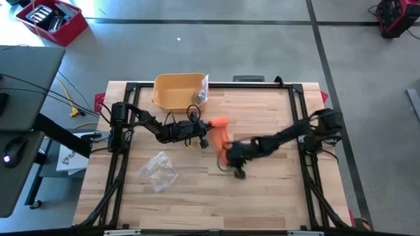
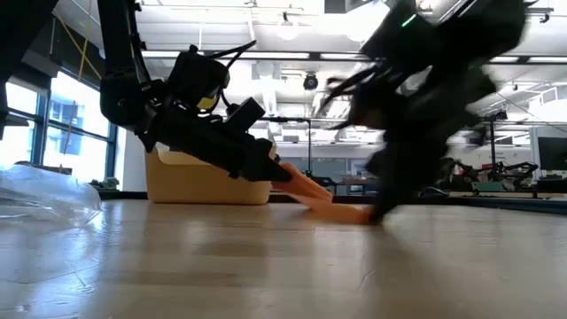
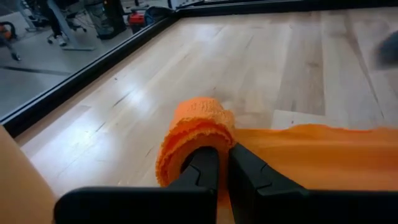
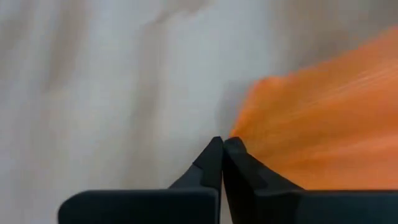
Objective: Roll bandage
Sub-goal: Roll the orange bandage
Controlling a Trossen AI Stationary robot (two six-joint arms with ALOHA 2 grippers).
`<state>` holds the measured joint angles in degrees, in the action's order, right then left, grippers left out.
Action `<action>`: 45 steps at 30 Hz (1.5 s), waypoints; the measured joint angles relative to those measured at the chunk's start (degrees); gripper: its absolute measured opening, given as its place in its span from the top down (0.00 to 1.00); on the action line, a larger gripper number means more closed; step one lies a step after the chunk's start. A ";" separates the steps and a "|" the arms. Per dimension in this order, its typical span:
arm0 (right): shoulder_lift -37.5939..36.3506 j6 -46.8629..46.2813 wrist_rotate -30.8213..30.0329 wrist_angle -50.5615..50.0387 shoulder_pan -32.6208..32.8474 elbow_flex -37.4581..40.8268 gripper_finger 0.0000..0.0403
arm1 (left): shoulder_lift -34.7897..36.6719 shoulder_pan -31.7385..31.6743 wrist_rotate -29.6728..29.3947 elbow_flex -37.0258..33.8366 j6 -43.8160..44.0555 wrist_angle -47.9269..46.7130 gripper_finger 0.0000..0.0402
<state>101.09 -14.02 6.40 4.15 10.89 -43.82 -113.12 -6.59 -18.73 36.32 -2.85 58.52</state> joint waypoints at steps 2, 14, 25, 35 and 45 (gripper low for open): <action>-3.40 -3.67 1.69 -1.51 3.81 0.27 1.00 | 0.00 0.13 -0.24 -0.02 -0.65 0.00 0.98; -20.21 -11.50 -30.41 -3.23 18.08 -0.23 1.00 | 0.02 4.67 -0.15 0.06 -5.80 1.58 0.98; -11.78 -0.40 -23.25 -0.12 4.61 -0.25 0.81 | 0.11 4.65 -2.73 0.04 -5.81 5.81 0.98; -19.77 -2.83 -17.43 -5.70 3.94 -0.25 0.68 | 7.19 16.69 -2.64 0.04 -8.36 7.04 0.98; -29.57 -0.64 -10.79 1.06 12.27 -0.36 0.69 | 5.34 24.76 -0.79 12.13 -4.66 -1.18 0.98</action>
<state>71.53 -14.66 -4.39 5.21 23.16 -44.18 -107.78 18.17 -19.52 48.45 -7.52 57.34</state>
